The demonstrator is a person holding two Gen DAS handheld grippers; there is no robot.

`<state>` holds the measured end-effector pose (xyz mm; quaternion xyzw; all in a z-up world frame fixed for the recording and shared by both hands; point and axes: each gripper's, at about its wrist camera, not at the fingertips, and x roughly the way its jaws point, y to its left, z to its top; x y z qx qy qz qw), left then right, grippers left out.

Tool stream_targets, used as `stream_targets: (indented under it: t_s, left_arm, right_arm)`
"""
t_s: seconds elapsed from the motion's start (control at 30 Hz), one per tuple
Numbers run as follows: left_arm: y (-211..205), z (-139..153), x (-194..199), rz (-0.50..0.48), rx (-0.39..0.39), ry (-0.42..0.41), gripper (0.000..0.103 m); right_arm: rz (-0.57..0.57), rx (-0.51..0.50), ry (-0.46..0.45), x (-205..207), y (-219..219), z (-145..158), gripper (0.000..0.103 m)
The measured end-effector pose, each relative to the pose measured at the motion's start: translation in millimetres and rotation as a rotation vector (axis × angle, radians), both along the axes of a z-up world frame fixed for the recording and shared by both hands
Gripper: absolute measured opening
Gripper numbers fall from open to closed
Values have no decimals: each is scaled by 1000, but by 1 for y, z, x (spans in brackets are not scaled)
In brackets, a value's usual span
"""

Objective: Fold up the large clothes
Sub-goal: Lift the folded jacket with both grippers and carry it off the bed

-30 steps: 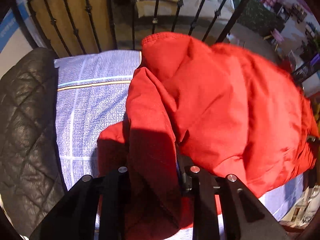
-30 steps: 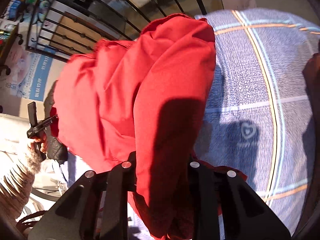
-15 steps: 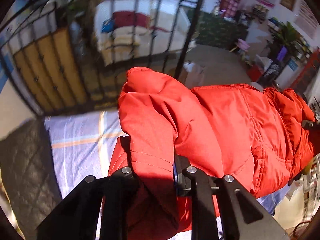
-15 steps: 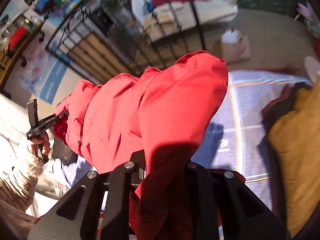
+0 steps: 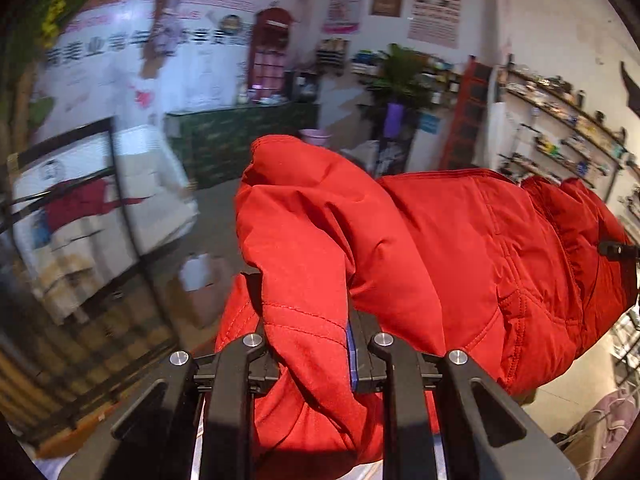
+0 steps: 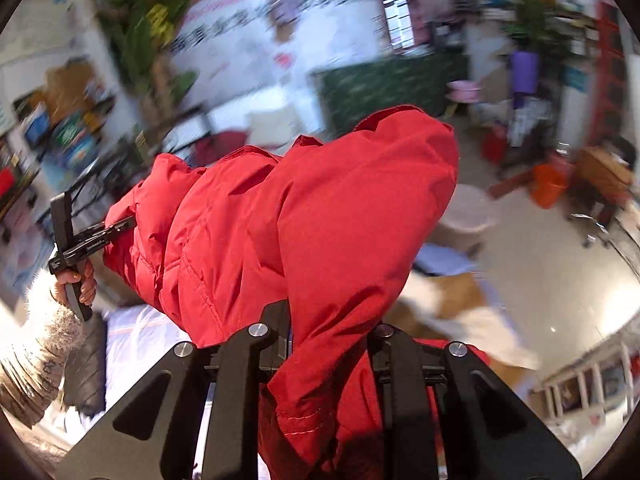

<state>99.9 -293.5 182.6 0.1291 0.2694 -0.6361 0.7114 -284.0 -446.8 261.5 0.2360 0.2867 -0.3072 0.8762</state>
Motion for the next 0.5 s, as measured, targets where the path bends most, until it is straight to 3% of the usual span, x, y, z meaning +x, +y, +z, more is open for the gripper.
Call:
stream_targets:
  t_s: [0.13, 0.2, 0.27, 0.3, 0.33, 0.4, 0.43, 0.47, 0.5]
  left_arm:
    - [-88, -49, -43, -97, 101, 97, 21]
    - [-129, -98, -64, -127, 223, 68, 22]
    - [-157, -143, -76, -88, 319, -9, 25]
    - [-167, -162, -73, -42, 351, -44, 26]
    - [-173, -176, -64, -8, 375, -27, 30]
    - [-181, -200, -37, 24, 415, 83, 37]
    - [-182, -206, -27, 26, 421, 113, 40]
    - [-183, -208, -25, 21, 425, 107, 41]
    - [-186, -210, -29, 7, 431, 50, 42]
  right_arm:
    - [-161, 76, 3, -102, -27, -23, 20]
    - [-242, 157, 1, -145, -41, -64, 20]
    - [-329, 252, -2, -178, -56, -116, 21]
    - [-382, 314, -16, -193, -64, -148, 22]
    - [-418, 348, -36, -205, -70, -171, 23]
    - [-487, 404, -111, -228, -79, -209, 27]
    - [-503, 459, -196, -241, -84, -227, 29]
    - [-498, 473, -245, -247, -86, -238, 32]
    - [-487, 455, -238, -248, -87, -243, 33]
